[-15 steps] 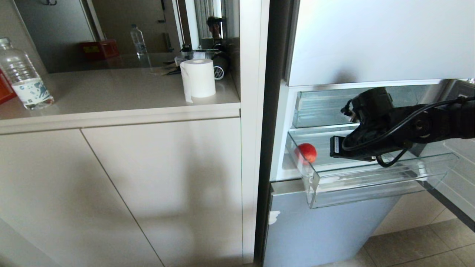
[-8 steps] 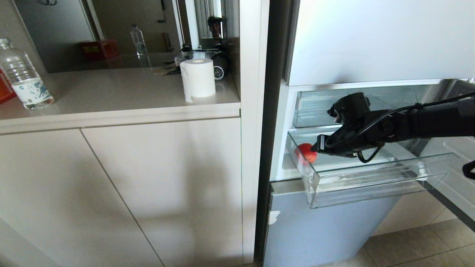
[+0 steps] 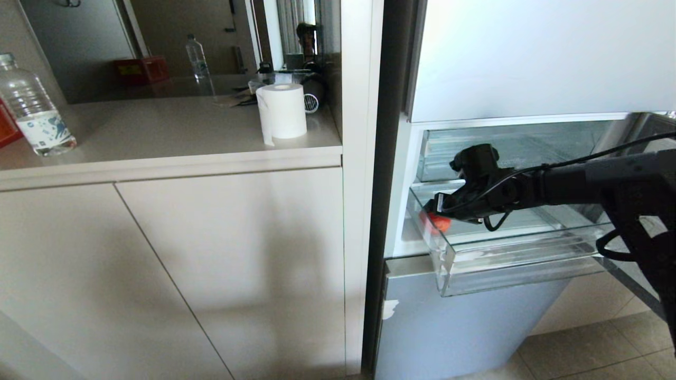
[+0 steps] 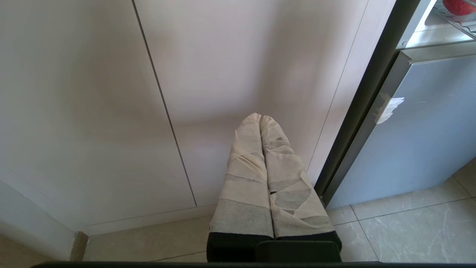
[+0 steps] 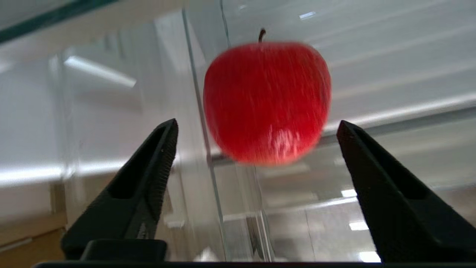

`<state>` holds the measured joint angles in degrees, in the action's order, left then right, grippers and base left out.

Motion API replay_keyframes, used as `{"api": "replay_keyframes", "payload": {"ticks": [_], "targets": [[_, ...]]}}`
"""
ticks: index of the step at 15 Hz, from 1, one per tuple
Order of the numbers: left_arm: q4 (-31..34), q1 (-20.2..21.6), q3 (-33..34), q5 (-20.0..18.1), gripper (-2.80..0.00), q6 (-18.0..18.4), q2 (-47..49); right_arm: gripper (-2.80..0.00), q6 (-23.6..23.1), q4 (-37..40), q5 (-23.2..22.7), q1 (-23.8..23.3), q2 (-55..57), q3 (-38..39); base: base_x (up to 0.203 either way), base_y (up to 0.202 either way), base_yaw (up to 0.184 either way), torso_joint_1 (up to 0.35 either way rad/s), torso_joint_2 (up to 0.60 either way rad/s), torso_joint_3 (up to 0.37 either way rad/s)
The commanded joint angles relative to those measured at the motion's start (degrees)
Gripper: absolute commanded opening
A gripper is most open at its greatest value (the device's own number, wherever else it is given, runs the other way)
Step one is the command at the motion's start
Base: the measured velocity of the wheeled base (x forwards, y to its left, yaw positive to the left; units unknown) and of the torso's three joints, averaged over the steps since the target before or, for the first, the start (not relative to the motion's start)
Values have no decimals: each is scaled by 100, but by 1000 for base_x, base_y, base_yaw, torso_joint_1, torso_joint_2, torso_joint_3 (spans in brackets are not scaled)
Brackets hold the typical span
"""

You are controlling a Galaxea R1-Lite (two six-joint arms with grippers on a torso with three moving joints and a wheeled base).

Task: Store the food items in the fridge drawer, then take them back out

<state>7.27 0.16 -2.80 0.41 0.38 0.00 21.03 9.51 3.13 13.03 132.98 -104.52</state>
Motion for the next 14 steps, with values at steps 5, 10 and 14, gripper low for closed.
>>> {"api": "replay_keyframes", "payload": {"ticks": [5,10,14], "targets": [[3,2,-1,2,-280,6,0,0,24,16,22,-2,475,-482,0,0,0,0,0,0],[3,2,-1,2,-280,6,0,0,24,16,38,-17,562,-491,0,0,0,0,0,0],[3,2,-1,2,-280,6,0,0,24,16,47,-73,562,-499,0,0,0,0,0,0]]}}
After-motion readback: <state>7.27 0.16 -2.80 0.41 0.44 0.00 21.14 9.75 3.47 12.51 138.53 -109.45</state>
